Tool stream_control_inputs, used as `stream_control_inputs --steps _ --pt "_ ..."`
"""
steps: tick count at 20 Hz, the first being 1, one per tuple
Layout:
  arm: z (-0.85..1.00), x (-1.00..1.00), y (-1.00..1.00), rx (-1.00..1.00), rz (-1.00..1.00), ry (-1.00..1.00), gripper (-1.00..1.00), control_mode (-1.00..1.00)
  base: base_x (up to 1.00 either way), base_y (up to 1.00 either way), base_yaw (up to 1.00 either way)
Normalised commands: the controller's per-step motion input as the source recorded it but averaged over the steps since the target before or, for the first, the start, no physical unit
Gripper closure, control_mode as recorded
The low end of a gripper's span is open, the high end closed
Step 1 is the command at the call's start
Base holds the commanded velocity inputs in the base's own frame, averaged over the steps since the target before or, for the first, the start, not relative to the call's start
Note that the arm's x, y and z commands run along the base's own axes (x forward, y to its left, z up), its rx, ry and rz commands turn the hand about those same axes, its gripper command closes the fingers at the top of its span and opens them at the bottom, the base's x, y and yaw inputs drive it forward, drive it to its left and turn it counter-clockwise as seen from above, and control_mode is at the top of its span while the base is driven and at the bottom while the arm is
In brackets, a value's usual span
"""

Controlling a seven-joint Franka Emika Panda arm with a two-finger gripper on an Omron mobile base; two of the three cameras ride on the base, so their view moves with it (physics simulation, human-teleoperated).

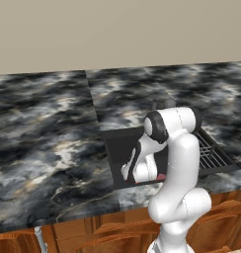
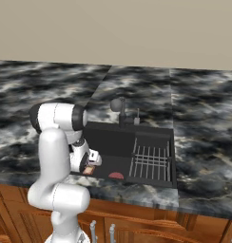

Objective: Pick up the bar soap and sponge from the sink, and place them back in the cabinet, and close the cabinet door.

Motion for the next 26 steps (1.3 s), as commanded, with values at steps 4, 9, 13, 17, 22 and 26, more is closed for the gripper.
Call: stream_control_inputs --steps 4,9,13,17,22,26 --pt "-0.29 0.00 0.07 0.00 0.00 0.04 -1.00 -1.00 0.00 0.00 0.00" --pt "-0.26 0.00 0.07 0.00 0.00 0.04 -1.00 -1.00 0.00 0.00 0.00" --pt "-0.17 0.00 0.00 0.00 0.00 0.06 -1.00 -1.00 0.00 0.00 0.00" --pt "-0.23 0.01 0.00 0.00 0.00 0.04 -1.00 -1.00 0.00 0.00 0.00" --pt "-0.24 0.13 0.00 0.00 0.00 0.00 -1.00 -1.00 0.00 0.00 0.00" --pt "-0.20 0.25 0.01 0.00 0.00 0.00 -1.00 -1.00 0.00 0.00 0.00"
